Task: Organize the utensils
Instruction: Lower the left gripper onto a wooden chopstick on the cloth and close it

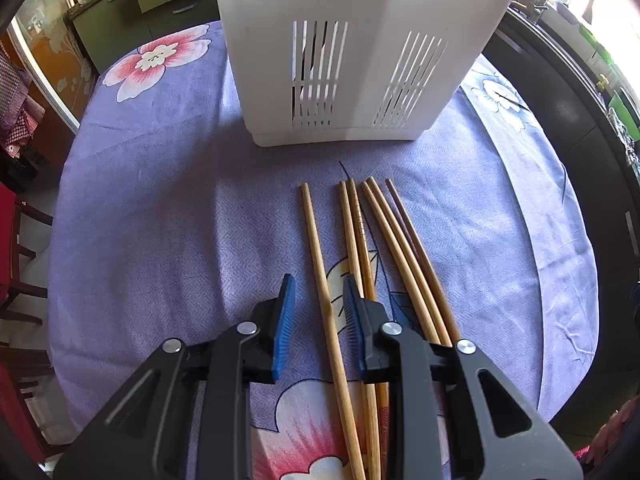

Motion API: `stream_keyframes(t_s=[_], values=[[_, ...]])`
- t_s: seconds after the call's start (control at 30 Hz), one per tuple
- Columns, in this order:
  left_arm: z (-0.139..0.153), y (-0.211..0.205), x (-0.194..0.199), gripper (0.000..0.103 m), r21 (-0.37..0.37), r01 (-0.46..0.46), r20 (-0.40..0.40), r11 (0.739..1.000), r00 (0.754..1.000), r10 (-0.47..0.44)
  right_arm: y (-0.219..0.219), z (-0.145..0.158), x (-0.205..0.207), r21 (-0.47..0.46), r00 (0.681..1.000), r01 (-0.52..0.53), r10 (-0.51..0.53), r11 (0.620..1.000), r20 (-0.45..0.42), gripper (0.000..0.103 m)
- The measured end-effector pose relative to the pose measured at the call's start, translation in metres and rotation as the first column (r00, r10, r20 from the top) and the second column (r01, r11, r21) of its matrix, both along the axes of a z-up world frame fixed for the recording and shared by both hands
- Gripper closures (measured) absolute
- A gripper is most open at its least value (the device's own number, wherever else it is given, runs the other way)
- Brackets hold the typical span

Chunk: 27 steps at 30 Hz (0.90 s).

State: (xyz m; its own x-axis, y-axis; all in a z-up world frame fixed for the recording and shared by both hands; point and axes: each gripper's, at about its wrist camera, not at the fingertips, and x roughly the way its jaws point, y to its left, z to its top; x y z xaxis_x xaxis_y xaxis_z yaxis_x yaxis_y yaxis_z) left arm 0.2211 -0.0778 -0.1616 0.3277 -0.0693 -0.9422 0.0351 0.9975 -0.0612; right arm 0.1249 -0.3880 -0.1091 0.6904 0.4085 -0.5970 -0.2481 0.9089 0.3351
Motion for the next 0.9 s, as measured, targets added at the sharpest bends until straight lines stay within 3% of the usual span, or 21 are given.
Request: stream_keyframes(t_s=[0.37,0.47,0.53,0.7,0.9], values=[[-0.003,-0.008,0.002,0.085,0.065,-0.004,0.013,0.998,1.0,0.003,-0.011,0.0,0.004,0.036,1.0,0.014,-0.014,0.999,-0.01,0.078],[-0.003,-0.011,0.002,0.088,0.062,-0.002,0.016,0.998,1.0,0.001,-0.013,0.0,0.003,0.042,1.0,0.017,-0.016,0.999,-0.014,0.078],[-0.003,-0.012,0.002,0.096,0.055,0.0,0.014,0.998,1.0,-0.001,-0.014,0.001,0.002,0.044,1.0,0.018,-0.018,0.999,-0.014,0.078],[-0.002,-0.009,0.0,0.097,0.037,-0.011,0.017,0.999,1.0,0.01,-0.017,0.004,0.001,0.046,1.0,0.026,-0.026,0.999,-0.008,0.078],[0.02,0.002,-0.011,0.097,0.031,-0.013,0.102,0.999,0.995,0.01,-0.02,0.005,0.001,0.05,1.0,0.031,-0.031,0.998,-0.006,0.078]])
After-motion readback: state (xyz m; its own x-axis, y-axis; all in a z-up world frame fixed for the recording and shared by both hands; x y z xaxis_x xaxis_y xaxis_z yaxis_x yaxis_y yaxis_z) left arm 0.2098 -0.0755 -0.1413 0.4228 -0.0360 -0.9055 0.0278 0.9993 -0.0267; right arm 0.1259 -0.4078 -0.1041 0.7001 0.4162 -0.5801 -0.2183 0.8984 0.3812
